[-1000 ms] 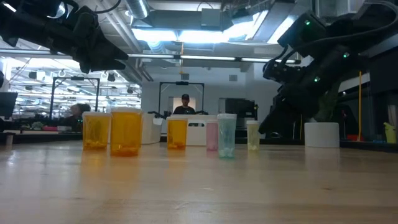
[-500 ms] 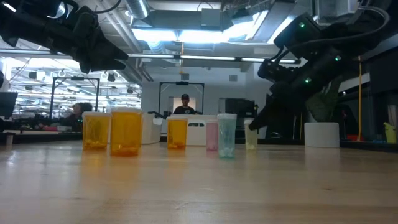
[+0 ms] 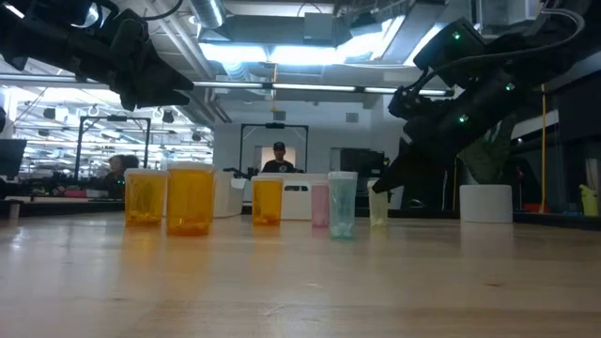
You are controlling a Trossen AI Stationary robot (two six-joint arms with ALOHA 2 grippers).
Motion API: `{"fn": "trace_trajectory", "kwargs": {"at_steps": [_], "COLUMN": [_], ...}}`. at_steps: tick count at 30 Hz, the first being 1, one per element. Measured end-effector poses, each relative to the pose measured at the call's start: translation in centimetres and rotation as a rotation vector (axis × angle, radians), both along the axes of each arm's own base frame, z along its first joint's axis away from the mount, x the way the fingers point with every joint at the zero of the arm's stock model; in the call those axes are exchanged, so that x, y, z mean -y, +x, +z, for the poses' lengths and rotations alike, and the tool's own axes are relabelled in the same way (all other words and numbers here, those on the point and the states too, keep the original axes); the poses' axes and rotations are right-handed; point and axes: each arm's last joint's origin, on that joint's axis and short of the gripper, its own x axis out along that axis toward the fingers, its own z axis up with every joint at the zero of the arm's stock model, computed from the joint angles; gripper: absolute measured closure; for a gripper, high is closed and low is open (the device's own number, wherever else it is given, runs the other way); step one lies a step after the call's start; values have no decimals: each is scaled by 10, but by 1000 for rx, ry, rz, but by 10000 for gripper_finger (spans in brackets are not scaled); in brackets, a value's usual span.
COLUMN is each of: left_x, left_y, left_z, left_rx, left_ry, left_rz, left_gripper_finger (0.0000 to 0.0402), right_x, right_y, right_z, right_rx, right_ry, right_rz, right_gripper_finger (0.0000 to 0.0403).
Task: Pick and place medicine bottles into bin by pill shape (circle, oval)
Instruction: Put the small blue pill bottle into the right white bin
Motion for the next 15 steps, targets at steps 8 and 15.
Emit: {"fn": "trace_trajectory", "kwargs": {"at_steps": [8, 15], "left_x": [0, 0], "left_y": [0, 0], "left_z": [0, 0], "left_rx": [0, -1], "left_ry": [0, 0], "left_rz": [0, -1], "left_gripper_finger": [141, 141], "right_x": [21, 71], "right_y": [35, 62], "right_z": [58, 129], "right_rx": [70, 257], "right_ry": [-386, -412], "right_rz": [-186, -188], "right_gripper_finger": [297, 295]}}
